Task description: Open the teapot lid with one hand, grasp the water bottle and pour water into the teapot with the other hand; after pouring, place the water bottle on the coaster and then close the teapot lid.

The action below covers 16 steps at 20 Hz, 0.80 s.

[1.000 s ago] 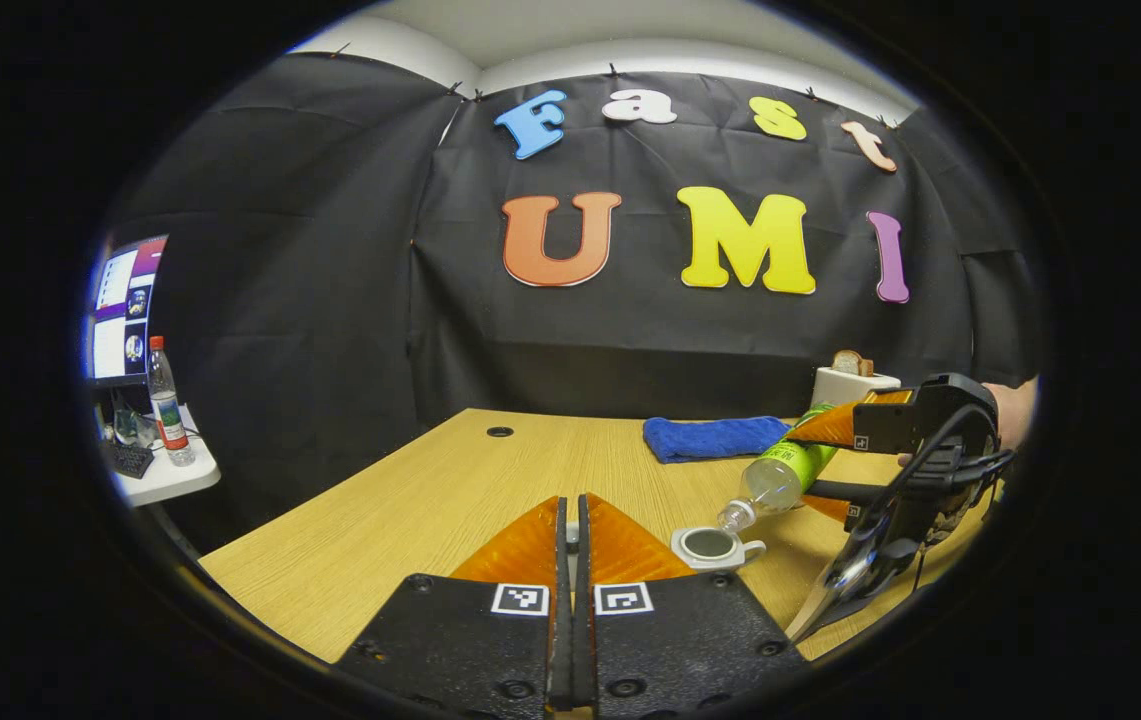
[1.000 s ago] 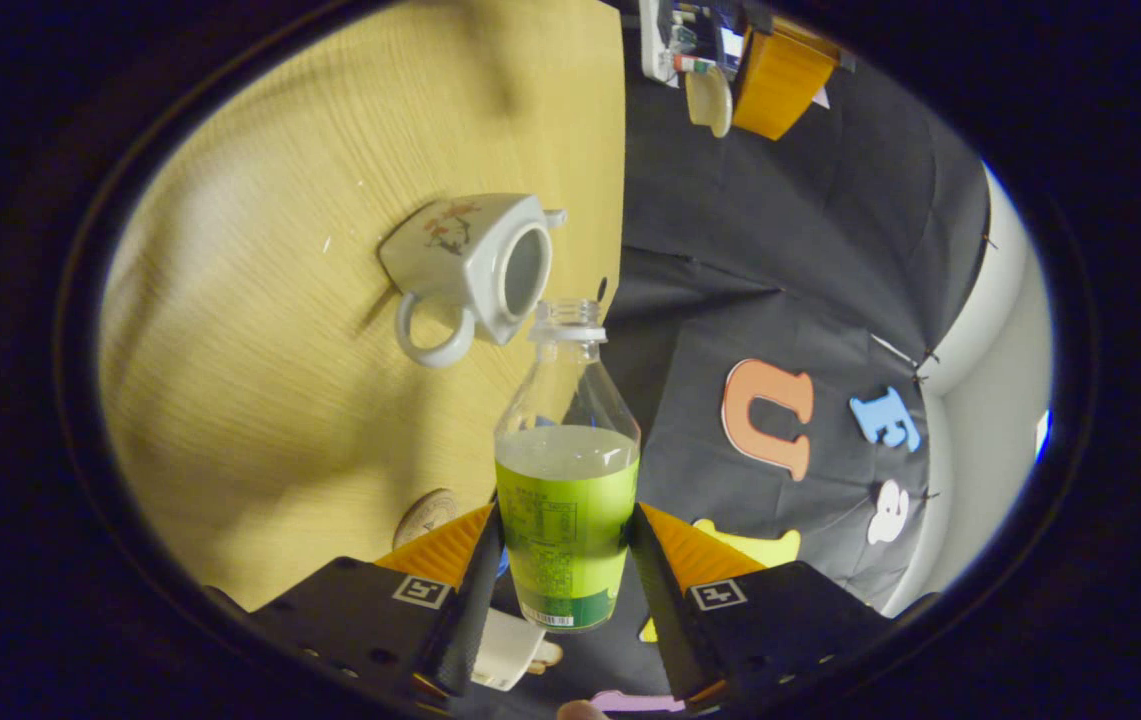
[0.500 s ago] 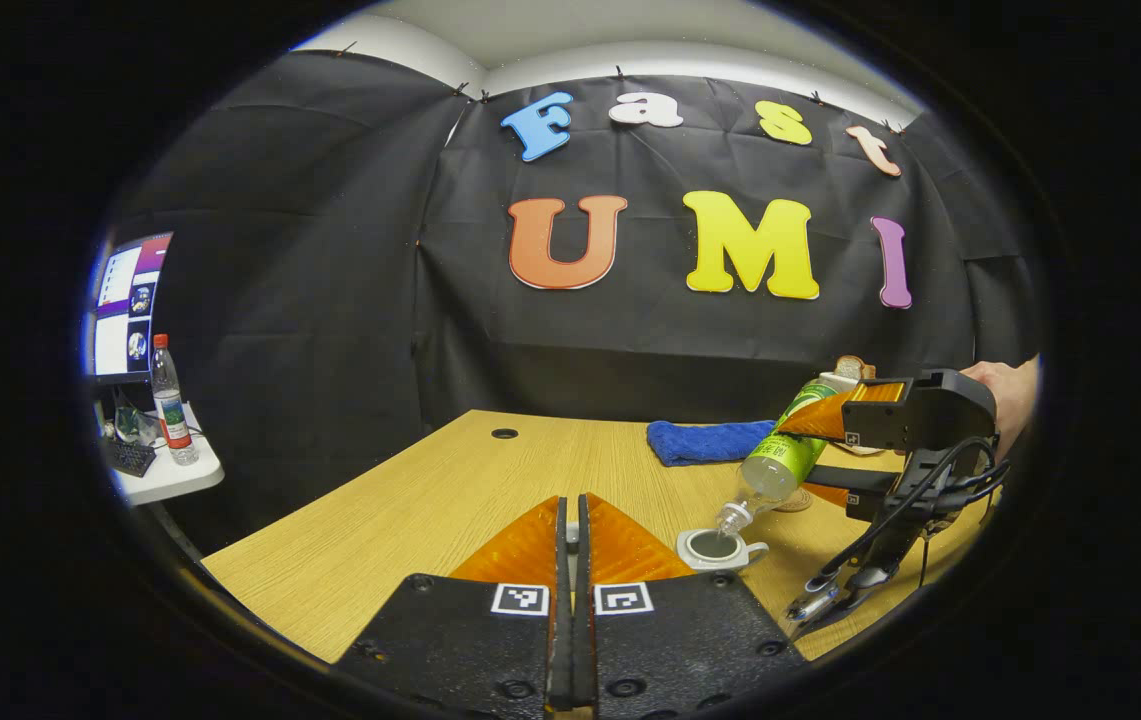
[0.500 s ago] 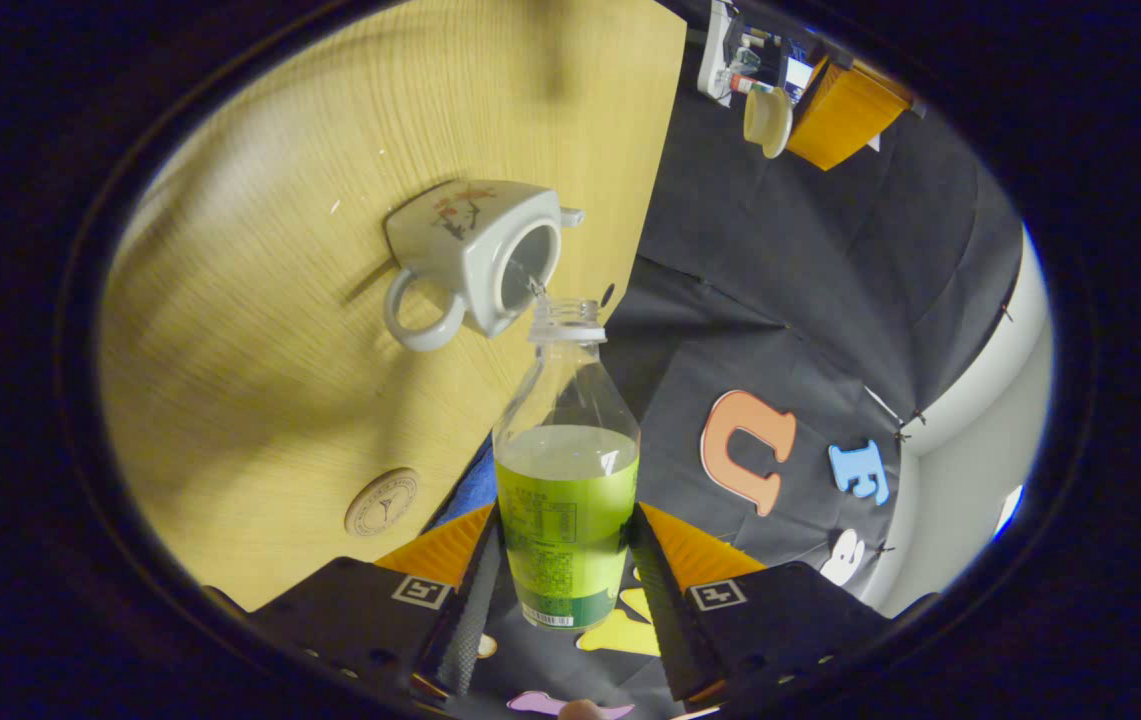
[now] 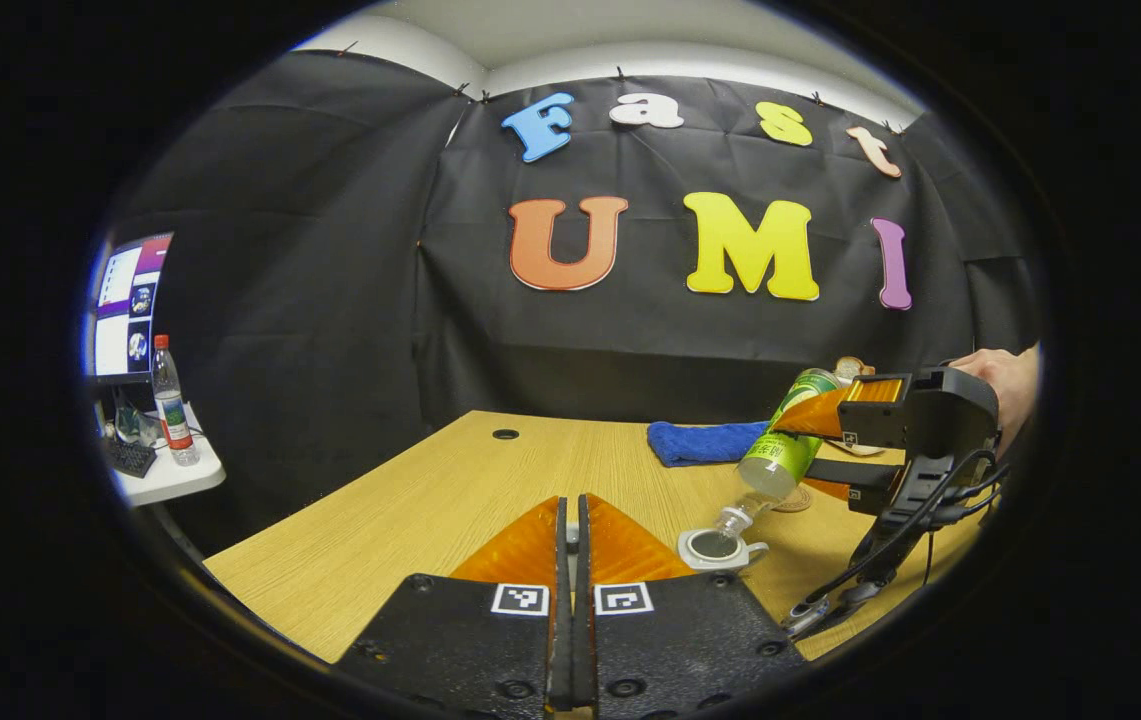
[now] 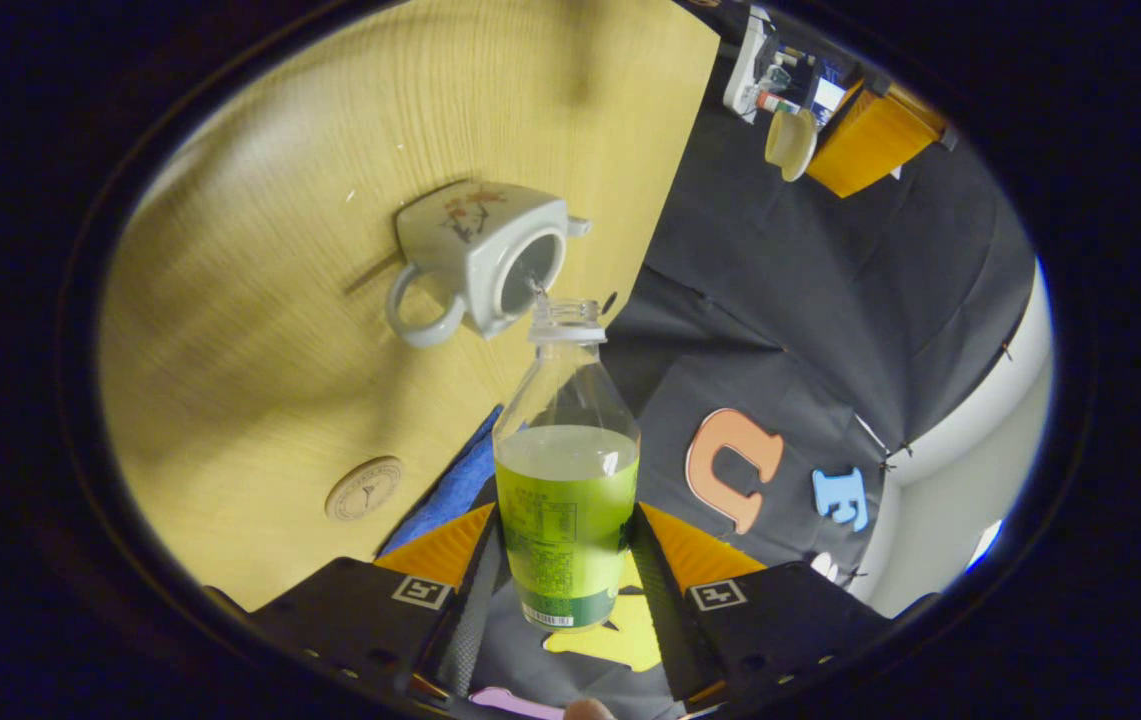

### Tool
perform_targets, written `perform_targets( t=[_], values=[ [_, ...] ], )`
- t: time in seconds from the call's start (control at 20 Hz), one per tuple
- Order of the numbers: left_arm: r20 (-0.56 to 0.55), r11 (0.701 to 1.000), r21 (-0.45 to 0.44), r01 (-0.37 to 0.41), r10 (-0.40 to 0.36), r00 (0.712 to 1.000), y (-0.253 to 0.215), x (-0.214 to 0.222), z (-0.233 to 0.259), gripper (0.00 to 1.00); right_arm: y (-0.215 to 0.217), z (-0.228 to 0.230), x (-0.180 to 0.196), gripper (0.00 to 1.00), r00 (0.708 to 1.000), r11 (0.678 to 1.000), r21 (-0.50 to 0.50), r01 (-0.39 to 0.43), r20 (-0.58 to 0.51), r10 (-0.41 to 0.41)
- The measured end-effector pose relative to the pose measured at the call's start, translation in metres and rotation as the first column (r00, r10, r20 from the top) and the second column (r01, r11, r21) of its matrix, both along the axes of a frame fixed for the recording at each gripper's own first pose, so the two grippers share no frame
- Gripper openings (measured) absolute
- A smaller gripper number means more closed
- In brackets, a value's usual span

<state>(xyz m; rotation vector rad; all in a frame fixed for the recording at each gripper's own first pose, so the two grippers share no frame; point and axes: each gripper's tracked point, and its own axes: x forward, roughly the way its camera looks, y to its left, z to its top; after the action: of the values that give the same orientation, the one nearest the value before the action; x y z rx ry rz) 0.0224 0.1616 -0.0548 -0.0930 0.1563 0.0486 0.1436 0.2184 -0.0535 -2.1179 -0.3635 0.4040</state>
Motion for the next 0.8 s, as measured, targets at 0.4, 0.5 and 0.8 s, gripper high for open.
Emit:
perform_targets(
  t=[0.4, 0.5, 0.8],
  values=[
    [-0.001, 1.000, 0.001, 0.001, -0.001, 1.000, 0.000, 0.001, -0.001, 0.02, 0.003, 0.004, -0.003, 0.72, 1.000, 0.999, -0.042, -0.019, 0.024, 0.020],
    [-0.002, 1.000, 0.003, 0.003, -0.003, 1.000, 0.000, 0.000, 0.000, 0.02, 0.005, 0.006, -0.005, 0.72, 0.999, 0.998, -0.057, -0.025, 0.035, 0.027],
    [0.005, 1.000, 0.002, 0.001, -0.001, 1.000, 0.002, -0.002, 0.003, 0.02, 0.007, 0.009, -0.014, 0.71, 0.997, 0.996, -0.082, -0.036, 0.059, 0.041]
  ],
)
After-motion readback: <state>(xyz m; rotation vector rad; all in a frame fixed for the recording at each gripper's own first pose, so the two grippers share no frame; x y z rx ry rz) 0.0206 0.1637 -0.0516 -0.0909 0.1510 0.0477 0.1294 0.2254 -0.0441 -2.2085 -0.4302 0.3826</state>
